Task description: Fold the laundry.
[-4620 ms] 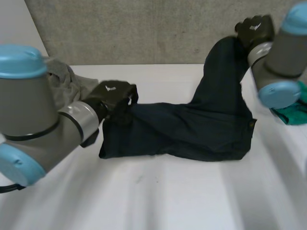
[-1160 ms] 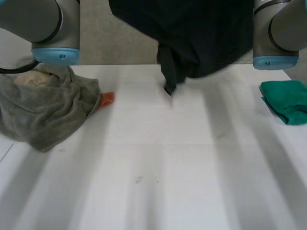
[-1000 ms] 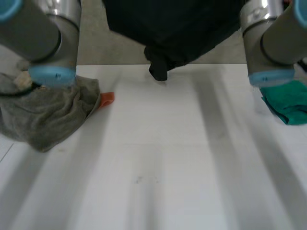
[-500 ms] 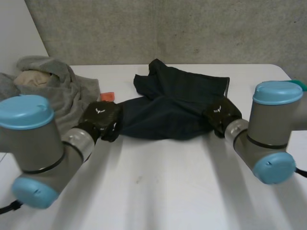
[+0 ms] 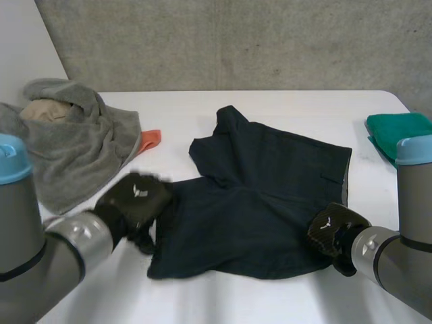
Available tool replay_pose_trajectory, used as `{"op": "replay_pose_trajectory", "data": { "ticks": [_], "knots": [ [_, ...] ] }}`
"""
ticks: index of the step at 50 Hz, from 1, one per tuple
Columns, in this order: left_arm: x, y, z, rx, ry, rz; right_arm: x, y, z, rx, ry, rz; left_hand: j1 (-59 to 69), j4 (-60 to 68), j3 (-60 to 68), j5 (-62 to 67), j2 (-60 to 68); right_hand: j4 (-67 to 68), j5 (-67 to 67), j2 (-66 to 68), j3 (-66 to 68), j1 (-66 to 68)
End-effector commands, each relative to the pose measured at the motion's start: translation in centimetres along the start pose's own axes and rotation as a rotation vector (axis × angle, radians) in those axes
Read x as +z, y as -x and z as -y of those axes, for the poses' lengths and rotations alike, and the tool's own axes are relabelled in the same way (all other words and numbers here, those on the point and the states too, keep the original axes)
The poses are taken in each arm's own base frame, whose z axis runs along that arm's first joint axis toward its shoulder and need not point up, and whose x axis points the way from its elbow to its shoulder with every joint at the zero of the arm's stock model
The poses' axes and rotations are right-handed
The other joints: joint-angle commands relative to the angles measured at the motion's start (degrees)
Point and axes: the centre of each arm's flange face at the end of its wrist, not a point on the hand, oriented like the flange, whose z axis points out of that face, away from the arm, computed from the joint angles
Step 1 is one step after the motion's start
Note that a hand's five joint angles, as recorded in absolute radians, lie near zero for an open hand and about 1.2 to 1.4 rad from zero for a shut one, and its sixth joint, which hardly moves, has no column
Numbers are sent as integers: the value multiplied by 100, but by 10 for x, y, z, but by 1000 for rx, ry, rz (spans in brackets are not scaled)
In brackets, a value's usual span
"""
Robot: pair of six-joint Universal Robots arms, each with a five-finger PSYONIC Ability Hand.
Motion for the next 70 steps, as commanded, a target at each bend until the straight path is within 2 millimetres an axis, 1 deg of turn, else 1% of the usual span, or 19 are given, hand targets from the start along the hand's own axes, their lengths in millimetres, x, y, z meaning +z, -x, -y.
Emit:
{"op": "replay_pose_trajectory", "data": {
  "ticks": [1, 3, 6, 10, 15, 21, 24, 29, 34, 37, 40, 45, 51, 56, 58, 59, 60, 65, 70],
  "knots": [
    [63, 26, 30, 58, -284, 135, 6, -1, -1, 4, -18, -32, -390, -751, -819, -751, -699, 1125, 1327, 1247, 1175, 1669],
    [94, 32, 31, 64, -319, 149, 7, -1, -1, 4, -19, -33, -122, -483, -551, -483, -431, 1125, 1327, 1247, 1175, 1669],
    [118, 34, 25, 67, -317, 119, 8, -1, -2, 6, -24, -39, -104, -465, -533, -465, -412, 1125, 1327, 1247, 1175, 1669],
    [162, 31, 10, 72, -321, -23, 11, 0, -4, 7, -32, -56, 517, 156, 87, 156, 208, 1125, 1327, 1247, 1175, 1669],
    [200, 27, -2, 84, -356, -109, 15, -4, -9, 23, -26, -73, 603, 241, 173, 242, 294, 1125, 1327, 1247, 1175, 1669],
    [234, 31, -17, 90, -375, -91, 19, -6, -13, 44, -23, -86, 771, 410, 341, 410, 462, 1125, 1327, 1247, 1175, 1669],
    [251, 34, -22, 96, -392, -72, 20, -5, -15, 45, -23, -88, 1812, 1451, 1382, 1451, 1503, 1125, 1327, 1247, 1175, 1669],
    [265, 38, -34, 83, -352, -18, 21, -6, -18, 55, -14, -91, 5591, 5230, 5162, 5230, 5283, 1125, 1327, 1247, 1175, 1669],
    [265, 43, -42, 104, -278, 75, 23, -12, -21, 66, -11, -109, 5983, 5622, 5554, 5623, 5675, 1125, 1327, 1247, 1175, 1669],
    [255, 42, -42, 174, -197, 125, 24, -14, -20, 66, -20, -126, 5983, 5622, 5554, 5623, 5675, 1125, 1327, 1247, 1175, 1669],
    [231, 48, -37, 265, -90, 173, 25, -17, -18, 64, -34, -142, 5983, 5622, 5554, 5623, 5675, 1125, 1327, 1247, 1175, 1669],
    [210, 51, -33, 286, -36, 222, 25, -21, -15, 75, -48, -157, 5983, 5622, 5554, 5623, 5675, 1125, 1327, 1247, 1175, 1669],
    [195, 31, -27, 274, -12, 218, 25, -21, -13, 103, -59, -159, 5983, 5622, 5554, 5623, 5675, 1125, 1327, 1247, 1175, 1669],
    [194, 19, -28, 261, -17, 196, 26, -18, -13, 106, -57, -148, 5869, 5508, 5440, 5508, 5561, 1125, 1327, 1247, 1175, 1669],
    [195, 20, -27, 261, -24, 201, 26, -18, -13, 106, -58, -147, 3812, 3450, 3382, 3451, 3503, 1125, 1327, 1247, 1175, 1669],
    [194, 20, -26, 261, -26, 204, 25, -18, -12, 105, -61, -149, 1218, 857, 789, 857, 909, 1125, 1327, 1247, 1175, 1669],
    [194, 20, -26, 261, -24, 204, 26, -17, -13, 105, -60, -148, 742, 381, 313, 381, 434, 1125, 1327, 1247, 1175, 1669],
    [178, 29, -7, 231, -45, 228, 27, -24, -9, 136, -86, -177, 83, -278, -346, -278, -226, 1125, 1327, 1247, 1175, 1669],
    [125, 37, 22, 32, -66, 222, 27, -38, -1, 211, -127, -217, -3, -364, -432, -364, -311, 1125, 1327, 1247, 1175, 1669]
  ]
}}
